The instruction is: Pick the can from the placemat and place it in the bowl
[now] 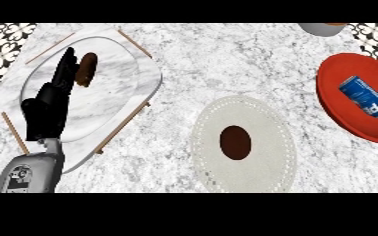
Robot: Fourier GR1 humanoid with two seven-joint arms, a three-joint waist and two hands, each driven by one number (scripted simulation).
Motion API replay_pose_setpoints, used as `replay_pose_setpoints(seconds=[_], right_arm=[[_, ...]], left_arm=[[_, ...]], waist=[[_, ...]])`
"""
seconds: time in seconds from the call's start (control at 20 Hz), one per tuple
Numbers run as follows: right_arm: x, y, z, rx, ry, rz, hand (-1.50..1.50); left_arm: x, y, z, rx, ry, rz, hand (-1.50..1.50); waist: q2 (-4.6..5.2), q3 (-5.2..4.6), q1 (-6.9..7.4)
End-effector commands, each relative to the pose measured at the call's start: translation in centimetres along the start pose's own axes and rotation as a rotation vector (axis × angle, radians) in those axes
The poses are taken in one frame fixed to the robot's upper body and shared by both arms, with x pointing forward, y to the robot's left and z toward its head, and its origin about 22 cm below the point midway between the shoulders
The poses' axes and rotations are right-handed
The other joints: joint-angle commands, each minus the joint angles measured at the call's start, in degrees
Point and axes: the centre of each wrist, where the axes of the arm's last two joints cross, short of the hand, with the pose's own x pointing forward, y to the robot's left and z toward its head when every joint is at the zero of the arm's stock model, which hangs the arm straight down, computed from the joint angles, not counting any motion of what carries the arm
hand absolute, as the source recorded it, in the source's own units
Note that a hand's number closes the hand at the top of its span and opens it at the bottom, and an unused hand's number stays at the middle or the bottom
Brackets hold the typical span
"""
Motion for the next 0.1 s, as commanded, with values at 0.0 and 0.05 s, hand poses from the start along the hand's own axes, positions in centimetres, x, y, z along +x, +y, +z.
replay_pose_setpoints(seconds=[0.0, 0.05], right_arm=[[-0.4, -1.4, 2.0, 0.125, -0.137, -0.152, -1.5], [-2.0, 0.2, 3.0, 0.105, -0.13, -0.164, -1.5]], left_arm=[[0.5, 0.9, -0.2, 0.017, -0.01, -0.01, 0.0], [-0.9, 0.1, 0.7, 0.017, -0.007, -0.012, 0.0]], waist=[[-0.3, -0.05, -0.32], [-0.11, 0.04, -0.21]])
